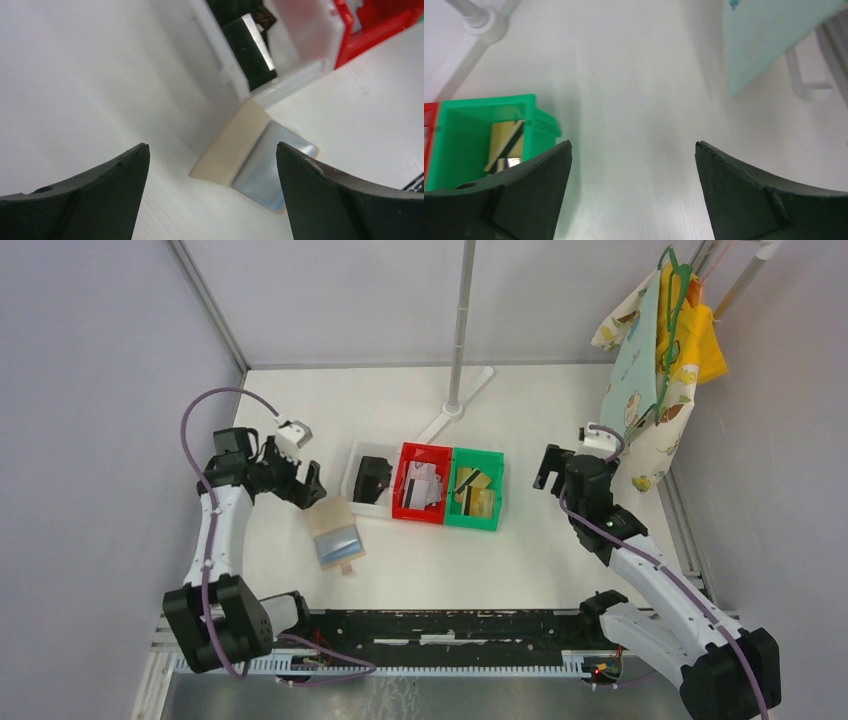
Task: Take the credit cards out of the card holder
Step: Reset both arms
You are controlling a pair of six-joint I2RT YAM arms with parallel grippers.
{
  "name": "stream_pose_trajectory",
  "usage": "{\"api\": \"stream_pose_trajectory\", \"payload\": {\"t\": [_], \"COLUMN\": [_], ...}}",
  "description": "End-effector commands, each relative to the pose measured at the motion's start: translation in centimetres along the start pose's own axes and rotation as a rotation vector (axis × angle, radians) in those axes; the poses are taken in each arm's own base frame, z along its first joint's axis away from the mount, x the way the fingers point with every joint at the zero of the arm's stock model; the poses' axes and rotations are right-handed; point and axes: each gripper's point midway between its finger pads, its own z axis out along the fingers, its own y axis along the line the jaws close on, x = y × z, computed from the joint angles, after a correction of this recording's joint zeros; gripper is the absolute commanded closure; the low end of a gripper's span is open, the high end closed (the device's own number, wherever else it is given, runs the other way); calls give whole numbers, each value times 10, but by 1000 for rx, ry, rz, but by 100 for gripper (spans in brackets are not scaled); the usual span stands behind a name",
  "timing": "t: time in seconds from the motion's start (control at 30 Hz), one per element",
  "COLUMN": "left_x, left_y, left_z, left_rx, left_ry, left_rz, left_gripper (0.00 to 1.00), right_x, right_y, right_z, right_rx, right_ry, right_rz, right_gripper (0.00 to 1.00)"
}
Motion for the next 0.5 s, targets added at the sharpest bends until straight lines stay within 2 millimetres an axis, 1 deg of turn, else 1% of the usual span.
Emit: {"api": "stream_pose_trajectory", "payload": {"t": [0.0,0.1,0.2,0.27,0.33,0.4,0.43,0.47], "left_x": [-13,-1,8,16,24,34,36,38], "left_y": [66,101,126,132,128,126,126,128], "left_z": [2,3,13,24,37,46,48,48], "left_rx": [-138,-215,-294,-327,-311,-316,-326,-348], "left_ry": [-163,-230,-302,-358,-390,-417,-436,-463], "left_rz": [-201,-300,-359,-434,-519,-556,-559,-558], "left_gripper": [0,0,0,0,0,0,0,0], "right_x": [-10,-1,17,26,30,35,40,40], "right_y": [-49,-72,-96,-111,-118,-125,-128,-128], "right_z": [0,0,0,-1,-1,-3,-3,-2], "right_rx": [217,305,424,519,552,570,569,560], "right_ry": [-183,-250,-260,-247,-256,-282,-291,-312], "right_rz": [-28,-51,-93,-107,-133,-141,-146,-150], "right_gripper": [2,2,2,2,2,2,2,2]}}
